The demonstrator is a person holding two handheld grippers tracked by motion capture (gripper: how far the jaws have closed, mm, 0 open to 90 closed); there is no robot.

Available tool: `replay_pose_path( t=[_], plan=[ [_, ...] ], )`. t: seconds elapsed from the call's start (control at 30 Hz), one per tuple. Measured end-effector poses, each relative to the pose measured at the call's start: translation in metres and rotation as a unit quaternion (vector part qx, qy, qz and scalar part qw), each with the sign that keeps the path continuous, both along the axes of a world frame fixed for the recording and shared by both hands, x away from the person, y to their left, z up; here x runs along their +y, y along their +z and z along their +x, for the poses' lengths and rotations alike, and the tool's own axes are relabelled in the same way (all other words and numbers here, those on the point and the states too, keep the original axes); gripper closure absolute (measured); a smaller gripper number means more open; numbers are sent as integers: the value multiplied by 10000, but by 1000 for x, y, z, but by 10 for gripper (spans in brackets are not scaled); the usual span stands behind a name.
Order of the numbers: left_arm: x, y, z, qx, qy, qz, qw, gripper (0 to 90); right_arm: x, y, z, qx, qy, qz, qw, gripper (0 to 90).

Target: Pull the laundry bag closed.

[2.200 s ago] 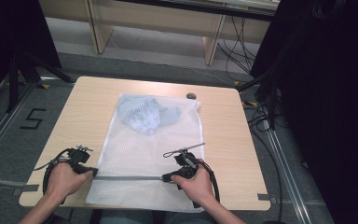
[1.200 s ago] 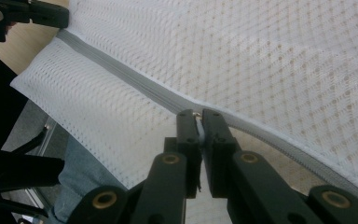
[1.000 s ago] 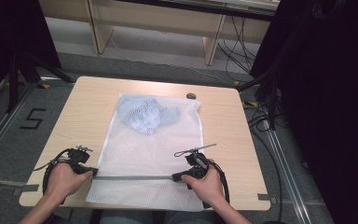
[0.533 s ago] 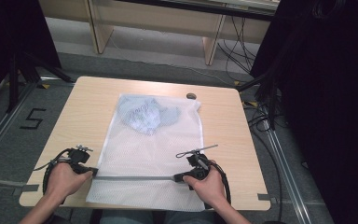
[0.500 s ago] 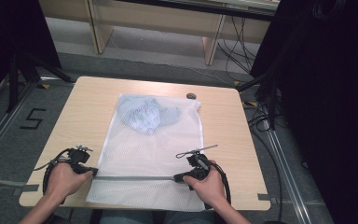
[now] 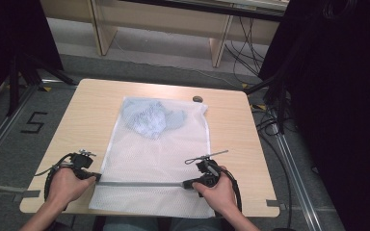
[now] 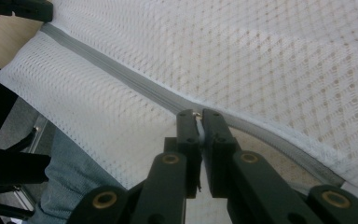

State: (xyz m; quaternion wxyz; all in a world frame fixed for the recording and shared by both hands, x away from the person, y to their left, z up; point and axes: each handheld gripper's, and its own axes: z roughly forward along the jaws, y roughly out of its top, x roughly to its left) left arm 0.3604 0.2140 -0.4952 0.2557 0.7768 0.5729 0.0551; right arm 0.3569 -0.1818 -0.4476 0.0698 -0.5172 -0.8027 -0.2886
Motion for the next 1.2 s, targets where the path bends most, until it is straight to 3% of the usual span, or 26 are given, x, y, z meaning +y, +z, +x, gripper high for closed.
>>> replay_pose_path(
  t=[0.07, 0.13, 0.2, 0.33, 0.37, 0.43, 0.47, 0.5, 0.57, 0.77, 0.8, 1.07, 1.13, 1.2],
  plan=[
    [0, 0, 0, 13, -8, 6, 10000, 899, -2, 1, 0, 13, -28, 23, 10000, 870],
    [0, 0, 0, 13, -11, 5, 10000, 899, -5, 2, 0, -97, -86, -134, 9998, 870],
    [0, 0, 0, 15, -12, 4, 10000, 899, -8, 3, 0, 52, -199, -38, 9998, 870],
    [0, 0, 0, 8, -4, 8, 10000, 899, -13, 3, 0, 7, -196, -35, 9998, 870],
    [0, 0, 0, 14, -9, 14, 10000, 899, -12, 4, -1, 84, -256, -7, 9996, 870],
    [0, 0, 0, 12, -6, 8, 10000, 899, -15, 3, 1, -20, -185, -45, 9998, 870],
    [0, 0, 0, 8, -4, 7, 10000, 899, -14, 4, -1, 118, -284, 18, 9995, 870],
    [0, 0, 0, 13, -8, 8, 10000, 899, -17, 3, 0, -6, -226, -2, 9997, 870],
    [0, 0, 0, 12, -6, 7, 10000, 899, -18, 3, -1, 103, -259, 26, 9996, 870],
    [0, 0, 0, 12, -10, 9, 10000, 899, -22, 2, 0, 51, -194, -6, 9998, 870],
    [0, 0, 0, 16, -4, 5, 10000, 899, -22, 3, -1, 156, -291, 74, 9994, 870],
    [0, 0, 0, 15, -8, 5, 10000, 899, -26, 2, -1, 173, -350, 79, 9992, 870],
    [0, 0, 0, 17, -8, 4, 10000, 899, -28, 1, 0, 52, -310, -5, 9995, 870],
    [0, 0, 0, 19, -10, 0, 10000, 899, -31, 1, 1, 72, -275, 42, 9996, 870]
  ],
)
